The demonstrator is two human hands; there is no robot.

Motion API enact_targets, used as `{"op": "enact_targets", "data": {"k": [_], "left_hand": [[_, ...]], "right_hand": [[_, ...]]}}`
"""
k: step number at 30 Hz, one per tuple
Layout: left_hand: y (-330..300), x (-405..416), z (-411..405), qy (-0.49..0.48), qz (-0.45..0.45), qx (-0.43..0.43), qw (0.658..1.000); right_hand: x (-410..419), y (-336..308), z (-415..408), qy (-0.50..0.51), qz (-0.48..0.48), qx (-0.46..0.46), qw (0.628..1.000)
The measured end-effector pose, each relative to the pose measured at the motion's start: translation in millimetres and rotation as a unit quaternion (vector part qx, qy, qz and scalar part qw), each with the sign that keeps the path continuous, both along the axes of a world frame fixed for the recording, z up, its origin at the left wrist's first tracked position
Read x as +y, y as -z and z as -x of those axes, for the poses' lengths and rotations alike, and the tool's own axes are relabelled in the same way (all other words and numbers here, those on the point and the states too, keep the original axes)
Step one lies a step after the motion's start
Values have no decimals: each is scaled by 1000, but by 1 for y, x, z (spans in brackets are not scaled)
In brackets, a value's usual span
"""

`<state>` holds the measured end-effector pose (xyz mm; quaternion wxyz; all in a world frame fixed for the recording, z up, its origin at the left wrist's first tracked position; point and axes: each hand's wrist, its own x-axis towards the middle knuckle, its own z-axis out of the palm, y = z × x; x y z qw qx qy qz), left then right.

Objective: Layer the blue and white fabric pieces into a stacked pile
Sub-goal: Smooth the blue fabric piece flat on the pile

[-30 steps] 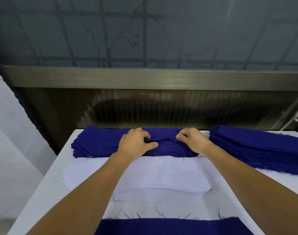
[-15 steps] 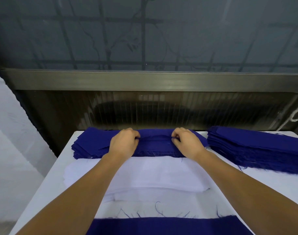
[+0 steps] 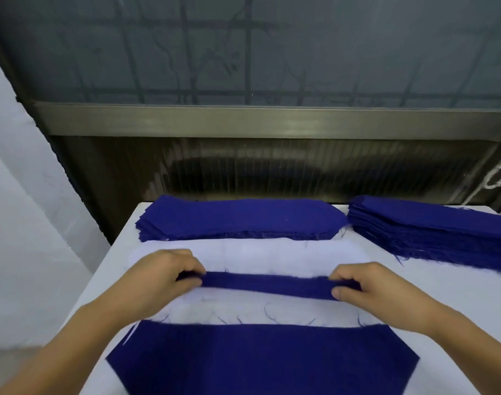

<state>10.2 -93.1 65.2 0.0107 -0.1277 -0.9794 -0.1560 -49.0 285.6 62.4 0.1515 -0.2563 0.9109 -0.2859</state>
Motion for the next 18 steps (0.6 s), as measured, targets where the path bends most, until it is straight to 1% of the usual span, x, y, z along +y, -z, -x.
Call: {"op": "enact_targets", "data": {"k": [1,3,4,5,6,7,9,11,12,13,15,18], "left_hand": [[-1,2,-9,18,-11,-47,999],[-5,7,-21,38,-34,-122,991],[-8,10,-24,39,-36,-133,990],[-11,12,-26,34,-29,-124,991],[-14,15,-28,23,-17,-98,995],[-17,17,-30,8,-7,-59,998],[-20,20,-40,-20,-1,36,999],[-15,22,-57,-26,11,137,990],[-10,24,-67,-20,23,174,984],[-2,26,-76,-9,36,203,978],[20,30,-95,22,50,232,971],[57,35,-115,38,75,211,974]], "right_hand": [[5,-2,-10,-4,12,-52,999],[10,-5,-22,-12,14,-101,995],[11,-5,-25,-11,13,-102,995],[12,-5,-27,-1,12,-89,996],[13,-4,-29,15,13,-56,998],[14,-3,-33,33,19,-2,999],[16,0,-43,57,41,155,985],[20,7,-57,46,40,321,945],[23,12,-65,26,31,384,922],[25,21,-72,5,19,427,904],[30,42,-88,-38,-17,456,889],[36,72,-106,-75,-85,433,894]]}}
